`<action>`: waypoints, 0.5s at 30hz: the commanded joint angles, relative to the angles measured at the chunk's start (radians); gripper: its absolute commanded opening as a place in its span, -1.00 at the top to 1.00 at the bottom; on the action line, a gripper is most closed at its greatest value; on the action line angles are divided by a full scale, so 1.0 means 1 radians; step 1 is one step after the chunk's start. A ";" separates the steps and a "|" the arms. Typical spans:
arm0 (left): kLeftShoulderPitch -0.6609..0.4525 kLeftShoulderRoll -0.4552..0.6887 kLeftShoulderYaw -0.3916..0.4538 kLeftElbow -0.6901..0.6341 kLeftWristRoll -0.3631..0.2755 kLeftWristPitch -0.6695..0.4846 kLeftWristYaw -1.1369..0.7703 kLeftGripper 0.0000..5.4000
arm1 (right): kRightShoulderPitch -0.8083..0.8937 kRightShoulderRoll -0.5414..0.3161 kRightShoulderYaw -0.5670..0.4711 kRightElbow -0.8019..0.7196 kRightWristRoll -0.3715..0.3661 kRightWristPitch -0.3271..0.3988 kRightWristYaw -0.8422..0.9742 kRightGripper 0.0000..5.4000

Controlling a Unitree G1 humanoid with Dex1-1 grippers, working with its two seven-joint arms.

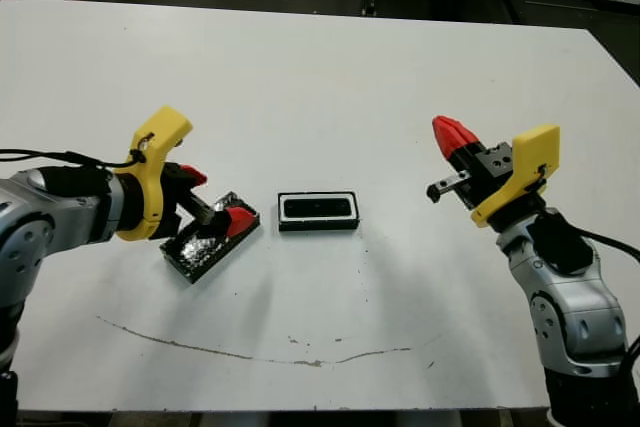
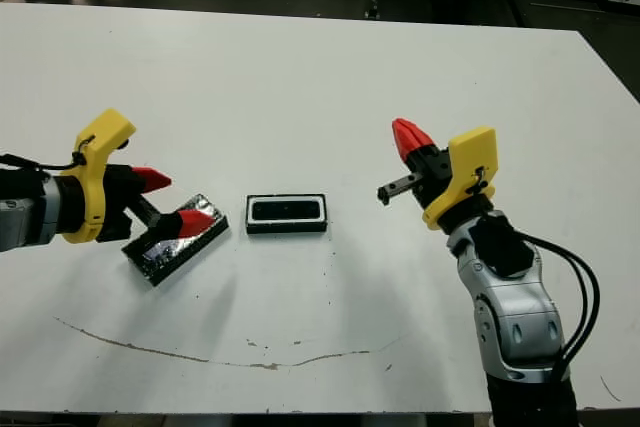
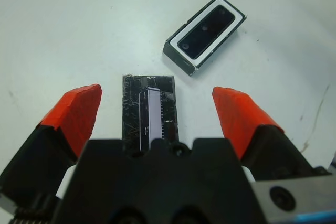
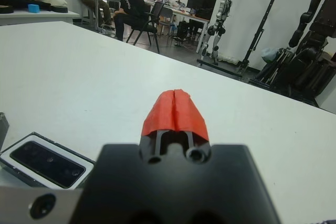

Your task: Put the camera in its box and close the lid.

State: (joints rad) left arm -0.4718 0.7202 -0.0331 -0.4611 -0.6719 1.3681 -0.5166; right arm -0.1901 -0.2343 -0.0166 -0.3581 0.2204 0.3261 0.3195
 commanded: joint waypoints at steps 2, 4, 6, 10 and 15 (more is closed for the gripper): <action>0.006 0.041 -0.047 -0.002 0.029 -0.033 -0.027 -1.00 | 0.011 -0.006 0.002 0.006 -0.003 0.004 -0.001 0.99; 0.008 0.049 -0.062 0.000 0.041 -0.039 -0.028 -1.00 | 0.012 -0.007 0.006 0.004 -0.006 0.002 0.000 0.99; 0.011 0.052 -0.072 -0.001 0.052 -0.043 -0.025 -1.00 | 0.014 -0.009 0.010 0.001 -0.011 -0.003 0.001 0.99; 0.017 0.052 -0.083 -0.001 0.068 -0.050 -0.030 -1.00 | 0.018 -0.009 0.012 -0.009 -0.011 0.006 -0.003 0.99; 0.031 0.044 -0.073 0.011 0.080 -0.055 -0.030 -1.00 | 0.023 -0.013 0.013 -0.019 -0.014 0.010 -0.002 0.99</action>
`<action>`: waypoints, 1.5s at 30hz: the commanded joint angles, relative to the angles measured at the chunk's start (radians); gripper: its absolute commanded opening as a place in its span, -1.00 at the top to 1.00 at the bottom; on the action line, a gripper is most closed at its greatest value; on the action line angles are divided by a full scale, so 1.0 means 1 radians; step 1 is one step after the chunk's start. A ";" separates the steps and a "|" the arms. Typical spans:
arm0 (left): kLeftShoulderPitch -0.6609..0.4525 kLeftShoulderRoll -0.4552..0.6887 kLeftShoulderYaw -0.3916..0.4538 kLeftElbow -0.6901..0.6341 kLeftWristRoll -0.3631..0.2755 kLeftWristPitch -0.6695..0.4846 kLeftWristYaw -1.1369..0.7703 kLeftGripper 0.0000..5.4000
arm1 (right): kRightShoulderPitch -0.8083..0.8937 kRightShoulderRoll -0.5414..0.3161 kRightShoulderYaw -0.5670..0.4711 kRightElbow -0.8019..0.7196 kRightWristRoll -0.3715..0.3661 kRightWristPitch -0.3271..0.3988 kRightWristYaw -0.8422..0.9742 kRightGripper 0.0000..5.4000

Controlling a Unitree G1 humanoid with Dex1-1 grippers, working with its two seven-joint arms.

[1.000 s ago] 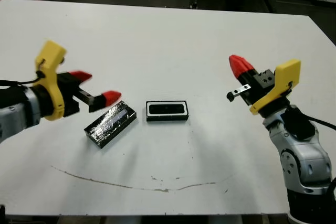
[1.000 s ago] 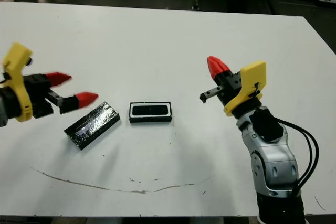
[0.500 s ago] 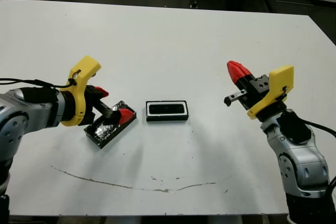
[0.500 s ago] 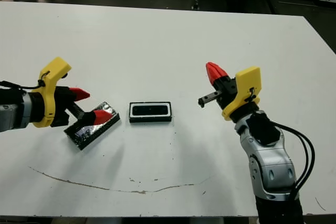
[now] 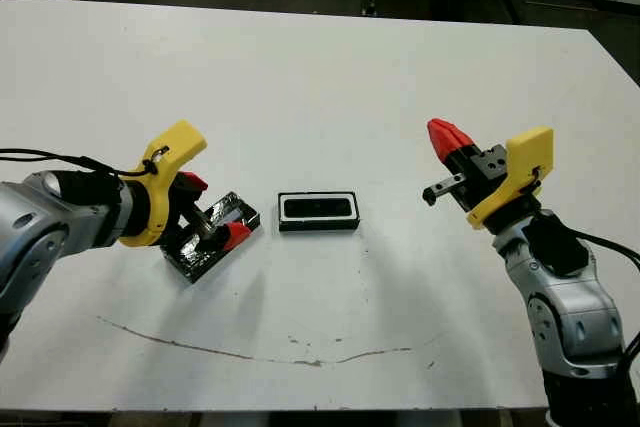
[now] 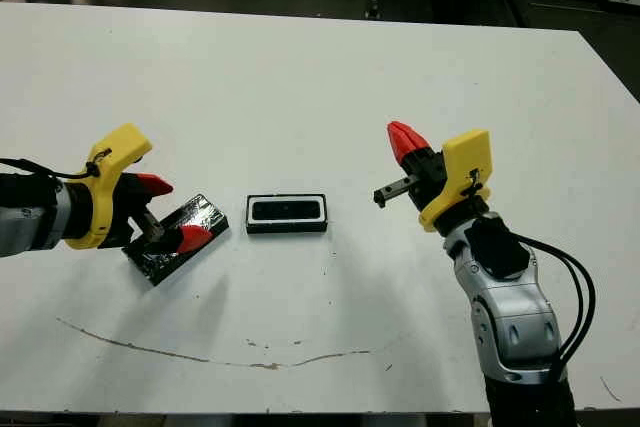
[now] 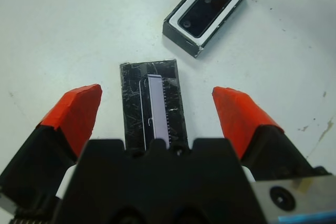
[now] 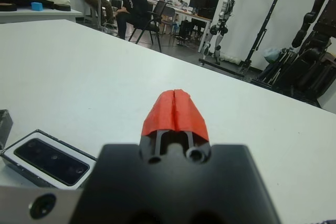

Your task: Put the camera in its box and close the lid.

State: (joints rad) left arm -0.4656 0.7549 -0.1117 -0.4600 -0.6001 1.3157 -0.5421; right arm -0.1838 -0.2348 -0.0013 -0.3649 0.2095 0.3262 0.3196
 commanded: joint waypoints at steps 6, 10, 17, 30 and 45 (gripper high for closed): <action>0.039 0.011 0.004 0.022 0.018 -0.010 -0.010 -1.00 | 0.022 -0.018 -0.001 -0.015 -0.011 0.002 0.002 0.99; 0.038 0.032 -0.028 0.037 0.035 -0.040 -0.044 -1.00 | 0.024 -0.018 0.000 -0.026 -0.018 0.012 -0.005 0.99; 0.043 0.033 -0.037 0.045 0.040 0.004 -0.041 -1.00 | 0.030 -0.016 -0.003 -0.041 -0.015 0.021 -0.003 0.99; 0.107 0.047 -0.077 0.055 0.083 -0.031 -0.050 -1.00 | 0.034 -0.019 -0.007 -0.049 -0.010 0.029 0.001 0.99; 0.156 -0.016 -0.018 0.021 0.099 0.040 0.062 -0.91 | 0.036 -0.018 -0.005 -0.050 -0.008 0.029 0.005 1.00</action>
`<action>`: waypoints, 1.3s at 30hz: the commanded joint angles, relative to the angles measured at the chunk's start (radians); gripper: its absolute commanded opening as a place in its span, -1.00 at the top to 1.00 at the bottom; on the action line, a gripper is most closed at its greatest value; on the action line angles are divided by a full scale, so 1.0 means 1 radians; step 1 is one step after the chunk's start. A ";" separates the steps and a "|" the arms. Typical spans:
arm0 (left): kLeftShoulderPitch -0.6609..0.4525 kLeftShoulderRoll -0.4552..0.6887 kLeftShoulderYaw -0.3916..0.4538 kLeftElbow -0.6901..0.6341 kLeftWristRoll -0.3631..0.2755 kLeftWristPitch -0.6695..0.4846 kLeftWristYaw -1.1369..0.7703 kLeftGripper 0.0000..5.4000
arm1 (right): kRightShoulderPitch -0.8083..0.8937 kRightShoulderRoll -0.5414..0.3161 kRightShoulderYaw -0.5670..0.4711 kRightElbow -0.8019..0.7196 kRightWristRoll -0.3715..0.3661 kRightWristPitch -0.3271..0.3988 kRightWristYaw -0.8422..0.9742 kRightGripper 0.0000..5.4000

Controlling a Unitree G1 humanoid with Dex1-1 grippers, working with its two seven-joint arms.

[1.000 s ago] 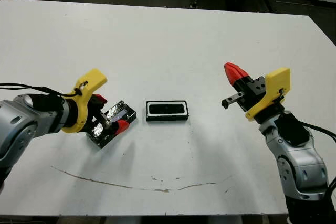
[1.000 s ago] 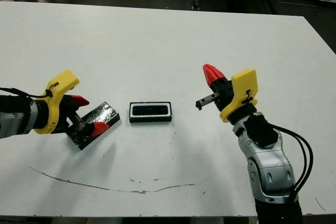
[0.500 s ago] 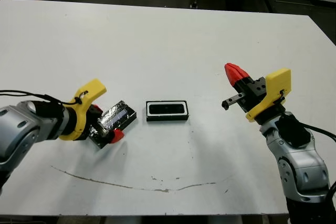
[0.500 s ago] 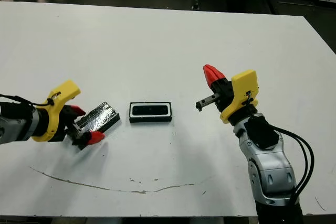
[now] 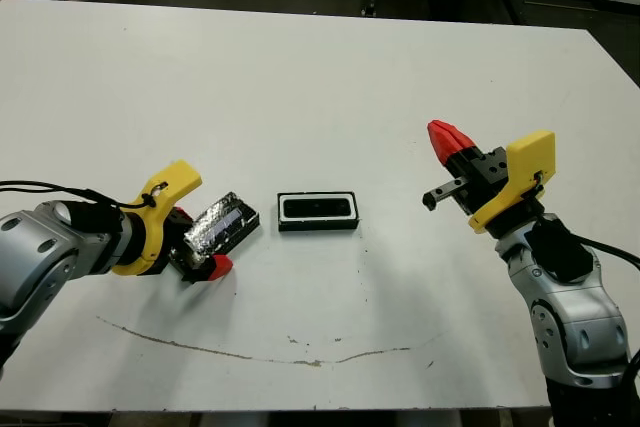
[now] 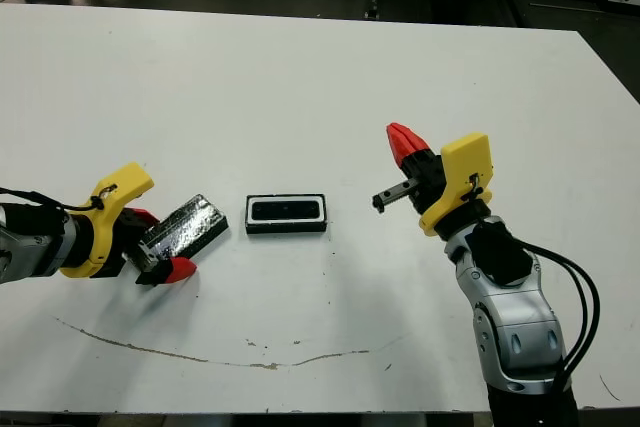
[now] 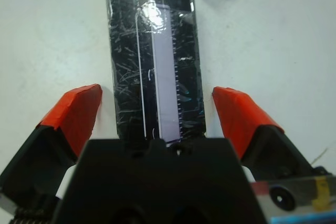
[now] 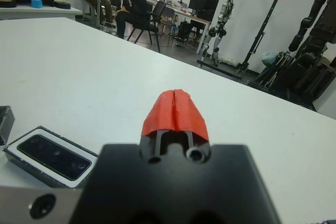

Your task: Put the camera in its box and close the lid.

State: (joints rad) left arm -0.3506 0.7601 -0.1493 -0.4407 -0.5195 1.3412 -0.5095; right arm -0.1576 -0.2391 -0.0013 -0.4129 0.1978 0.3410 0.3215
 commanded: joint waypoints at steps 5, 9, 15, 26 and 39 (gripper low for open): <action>0.059 -0.006 0.023 -0.023 0.018 -0.008 0.023 -0.64 | 0.008 -0.009 -0.005 -0.003 0.004 0.021 -0.003 1.00; 0.039 0.040 -0.021 0.019 0.010 -0.041 -0.056 -0.43 | 0.004 -0.009 -0.007 -0.008 0.007 0.035 -0.005 1.00; -0.020 0.145 -0.122 0.039 0.024 -0.103 -0.193 -0.17 | 0.000 -0.011 -0.010 -0.010 0.007 0.035 -0.002 1.00; -0.093 0.229 -0.168 0.049 0.054 -0.136 -0.312 -0.17 | -0.007 -0.010 -0.008 -0.005 0.006 0.029 -0.002 1.00; -0.212 0.085 0.012 0.160 0.091 -0.378 -0.269 -0.17 | -0.002 -0.005 -0.003 -0.007 0.001 0.041 -0.014 1.00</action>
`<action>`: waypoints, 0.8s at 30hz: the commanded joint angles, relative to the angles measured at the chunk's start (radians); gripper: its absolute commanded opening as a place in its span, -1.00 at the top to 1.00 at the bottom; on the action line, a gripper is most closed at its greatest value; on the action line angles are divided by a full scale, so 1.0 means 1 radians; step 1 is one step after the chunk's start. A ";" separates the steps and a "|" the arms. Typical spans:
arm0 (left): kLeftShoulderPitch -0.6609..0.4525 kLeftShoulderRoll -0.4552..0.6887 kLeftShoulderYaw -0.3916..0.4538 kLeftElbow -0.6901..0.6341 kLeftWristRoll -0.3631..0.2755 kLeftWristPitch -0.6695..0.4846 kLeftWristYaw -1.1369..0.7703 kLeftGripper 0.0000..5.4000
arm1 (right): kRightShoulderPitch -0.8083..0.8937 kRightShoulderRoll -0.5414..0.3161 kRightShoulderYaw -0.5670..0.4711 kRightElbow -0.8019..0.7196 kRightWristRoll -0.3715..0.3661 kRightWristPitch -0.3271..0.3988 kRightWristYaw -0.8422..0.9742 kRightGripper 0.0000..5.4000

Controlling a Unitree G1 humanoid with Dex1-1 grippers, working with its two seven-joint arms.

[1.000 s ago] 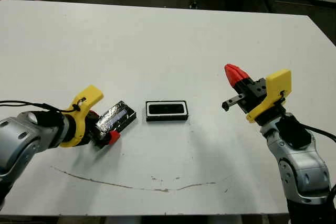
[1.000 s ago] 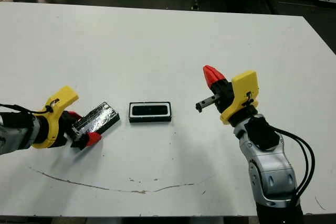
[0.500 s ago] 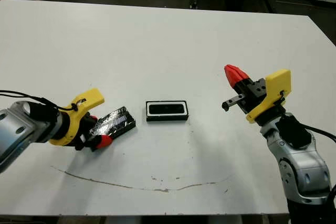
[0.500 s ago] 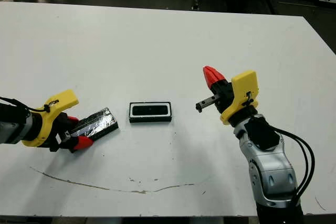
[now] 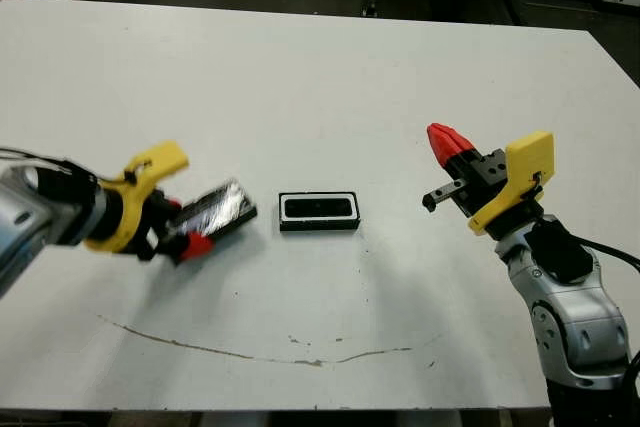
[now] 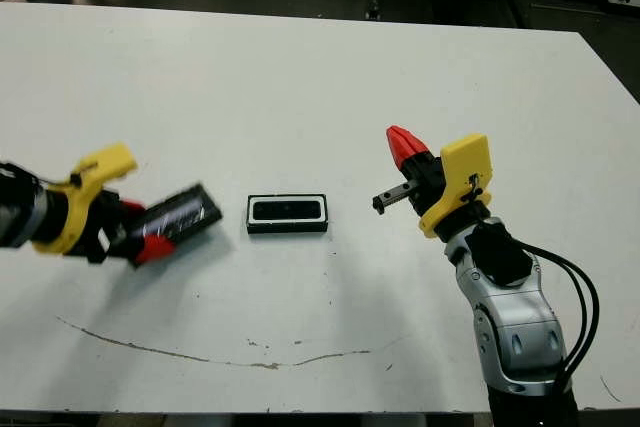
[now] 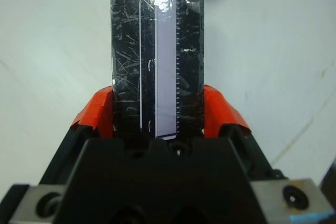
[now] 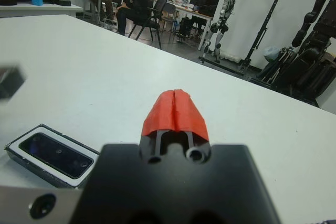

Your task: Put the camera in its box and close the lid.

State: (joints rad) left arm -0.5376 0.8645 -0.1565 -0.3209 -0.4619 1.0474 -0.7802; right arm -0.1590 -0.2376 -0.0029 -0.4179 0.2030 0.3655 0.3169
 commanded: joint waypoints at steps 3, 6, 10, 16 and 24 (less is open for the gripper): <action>-0.065 -0.047 0.018 0.099 0.041 -0.112 -0.005 -0.17 | 0.000 -0.009 0.002 -0.002 -0.007 0.015 -0.010 1.00; -0.083 -0.063 -0.003 0.143 0.068 -0.184 -0.038 -0.17 | 0.001 -0.009 0.005 0.004 -0.014 0.002 -0.009 1.00; -0.101 -0.082 -0.031 0.205 0.088 -0.277 -0.118 -0.17 | 0.002 -0.004 0.004 0.011 -0.011 -0.006 -0.004 1.00; -0.154 -0.102 -0.110 0.344 0.132 -0.391 -0.298 -0.17 | 0.005 -0.004 0.005 0.008 -0.007 0.001 -0.003 1.00; -0.197 -0.155 -0.150 0.475 0.191 -0.471 -0.405 -0.17 | 0.005 -0.007 0.008 0.014 -0.011 -0.008 0.002 1.00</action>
State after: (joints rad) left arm -0.7160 0.7219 -0.2962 0.1366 -0.2841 0.5874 -1.1710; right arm -0.1578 -0.2353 0.0044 -0.4126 0.1948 0.3640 0.3144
